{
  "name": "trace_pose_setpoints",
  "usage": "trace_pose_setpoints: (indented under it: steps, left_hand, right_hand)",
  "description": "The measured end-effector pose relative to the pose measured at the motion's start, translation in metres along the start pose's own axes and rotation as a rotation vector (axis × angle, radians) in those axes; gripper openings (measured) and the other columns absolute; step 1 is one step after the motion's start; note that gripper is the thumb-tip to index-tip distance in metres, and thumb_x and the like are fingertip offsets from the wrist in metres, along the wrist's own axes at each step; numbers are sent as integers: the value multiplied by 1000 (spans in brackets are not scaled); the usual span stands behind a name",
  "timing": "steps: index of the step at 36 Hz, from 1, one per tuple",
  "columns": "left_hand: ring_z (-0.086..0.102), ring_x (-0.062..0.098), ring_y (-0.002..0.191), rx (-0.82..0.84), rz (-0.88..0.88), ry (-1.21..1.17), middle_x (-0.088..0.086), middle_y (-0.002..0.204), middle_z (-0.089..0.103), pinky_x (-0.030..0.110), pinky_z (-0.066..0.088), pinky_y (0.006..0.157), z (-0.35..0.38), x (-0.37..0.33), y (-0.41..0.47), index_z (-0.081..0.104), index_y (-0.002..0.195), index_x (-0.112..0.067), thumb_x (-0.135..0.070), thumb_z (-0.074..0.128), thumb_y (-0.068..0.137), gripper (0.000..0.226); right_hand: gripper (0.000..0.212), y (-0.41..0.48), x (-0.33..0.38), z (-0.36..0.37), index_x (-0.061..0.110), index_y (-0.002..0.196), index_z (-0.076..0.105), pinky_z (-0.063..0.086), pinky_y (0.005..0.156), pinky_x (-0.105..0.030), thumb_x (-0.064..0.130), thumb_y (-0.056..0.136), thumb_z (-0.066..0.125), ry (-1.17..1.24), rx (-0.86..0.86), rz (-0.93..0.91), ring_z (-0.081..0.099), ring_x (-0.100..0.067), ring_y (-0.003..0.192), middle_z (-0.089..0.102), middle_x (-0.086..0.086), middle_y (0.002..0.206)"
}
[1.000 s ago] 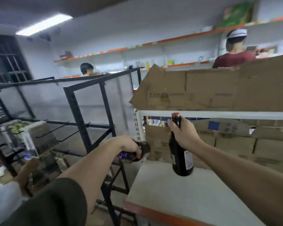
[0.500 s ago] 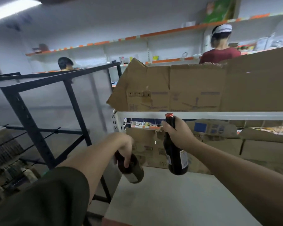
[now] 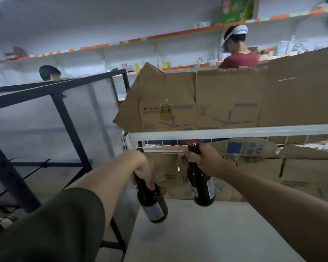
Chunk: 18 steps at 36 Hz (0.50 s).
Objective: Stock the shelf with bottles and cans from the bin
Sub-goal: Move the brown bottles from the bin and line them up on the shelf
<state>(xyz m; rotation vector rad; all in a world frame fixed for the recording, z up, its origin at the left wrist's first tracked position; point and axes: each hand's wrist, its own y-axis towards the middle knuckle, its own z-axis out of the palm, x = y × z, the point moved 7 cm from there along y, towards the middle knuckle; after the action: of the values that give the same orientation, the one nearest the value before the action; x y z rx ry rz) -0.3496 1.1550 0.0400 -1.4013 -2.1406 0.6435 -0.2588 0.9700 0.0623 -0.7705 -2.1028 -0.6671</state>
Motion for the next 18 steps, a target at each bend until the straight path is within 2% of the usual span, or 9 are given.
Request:
trace_pose_setpoints:
  steps: [3,5,7,11,13,15,18]
  left_hand:
    - [62,17,71,-17,38,51,3,95,65,27,52,66,-6,6,11,68,109,-10,-54,66,93,47]
    - [60,20,72,-55,80,88,2,85,64,32,52,71,-13,7,16,70,107,-7,-55,67,92,50]
    - [58,22,70,-48,110,94,5,80,65,33,51,68,-16,10,20,72,103,-6,-56,68,90,53]
    - [59,21,63,-39,148,67,10,85,68,27,52,57,-18,17,28,74,103,-1,-45,71,93,45]
    - [62,21,63,-63,179,37,11,88,72,29,55,59,-19,20,33,76,104,-2,-44,74,90,45]
    - [63,22,65,-70,212,-6,16,102,76,34,58,64,-20,22,39,76,106,-5,-44,77,87,43]
    - [65,21,67,-71,255,-17,18,111,74,35,59,66,-20,20,45,76,106,-8,-41,75,89,37]
  right_hand:
    - [26,6,-2,3,10,94,67,46,54,-18,33,98,59,-45,-10,2,58,1,55,67,-4,77]
    - [22,11,-4,4,13,91,66,51,62,-37,34,96,63,-90,-21,9,66,-15,68,69,-8,80]
    - [29,15,-11,10,14,93,63,56,72,-45,43,93,64,-130,5,50,66,-26,76,69,-11,84]
    - [45,21,-30,22,19,101,58,56,83,-43,59,83,68,-161,48,123,67,-20,87,68,-5,93]
    - [42,21,-31,25,19,96,60,56,80,-40,58,83,68,-174,47,130,67,-19,81,68,-3,87]
    - [34,20,-31,26,19,91,63,56,76,-38,53,86,67,-195,44,145,66,-18,77,69,-4,83]
    - [30,21,-36,26,25,95,62,54,80,-35,52,84,69,-208,44,158,67,-12,81,70,3,85]
